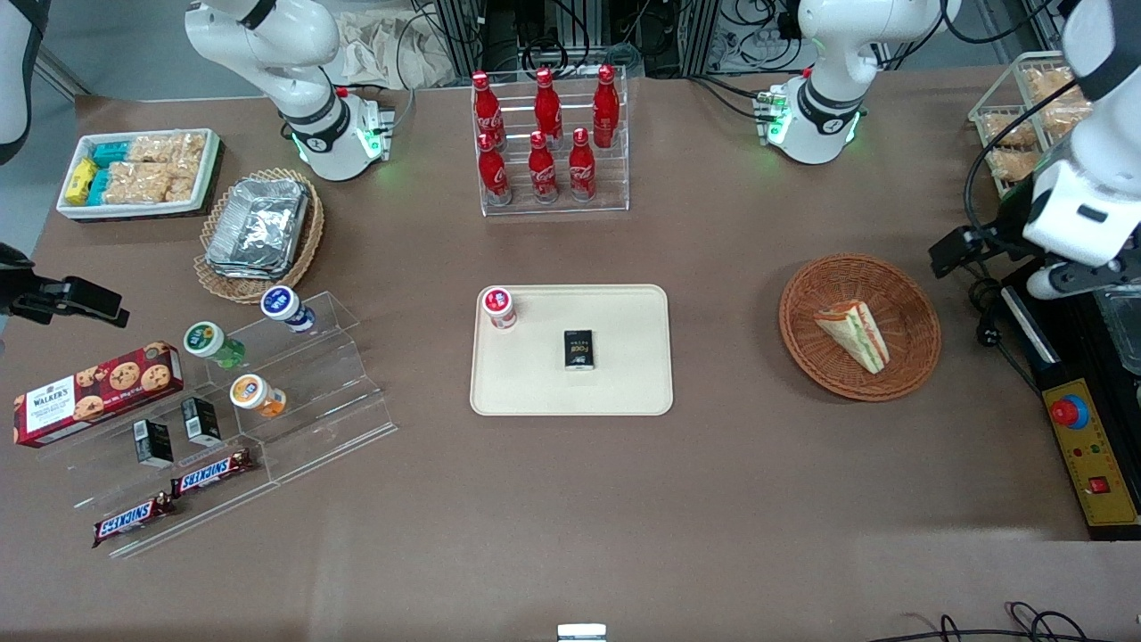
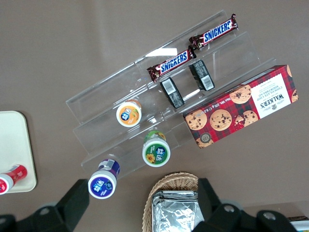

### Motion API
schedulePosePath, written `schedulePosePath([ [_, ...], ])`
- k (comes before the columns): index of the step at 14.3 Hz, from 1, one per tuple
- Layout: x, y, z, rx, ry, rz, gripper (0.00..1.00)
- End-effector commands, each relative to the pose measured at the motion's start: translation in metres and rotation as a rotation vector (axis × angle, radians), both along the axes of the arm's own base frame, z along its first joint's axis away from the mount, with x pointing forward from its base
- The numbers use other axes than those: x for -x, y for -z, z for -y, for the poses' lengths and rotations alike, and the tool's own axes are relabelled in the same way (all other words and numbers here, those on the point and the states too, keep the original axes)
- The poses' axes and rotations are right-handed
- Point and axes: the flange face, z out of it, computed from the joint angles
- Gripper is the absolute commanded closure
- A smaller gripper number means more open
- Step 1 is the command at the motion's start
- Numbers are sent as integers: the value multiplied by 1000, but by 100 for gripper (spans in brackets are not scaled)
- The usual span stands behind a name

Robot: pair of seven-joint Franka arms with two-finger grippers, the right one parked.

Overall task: Place sandwich from basket to tray
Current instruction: 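Lower the open left gripper over the wrapped sandwich in the wicker basket, then close the left gripper on the sandwich and lift it from the basket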

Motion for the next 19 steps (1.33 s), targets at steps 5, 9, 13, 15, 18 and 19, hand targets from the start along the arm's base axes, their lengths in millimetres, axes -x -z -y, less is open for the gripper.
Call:
schedulePosePath([
  [5, 50, 131, -11, -29, -384, -28, 0],
  [9, 47, 188, -15, -22, -446, -33, 0],
  [13, 54, 243, -16, -13, -452, -32, 0],
  [15, 55, 256, -16, -8, -452, -28, 0],
  [18, 51, 276, -15, 1, -456, -22, 0],
  [19, 49, 286, -13, 5, -465, -16, 0],
])
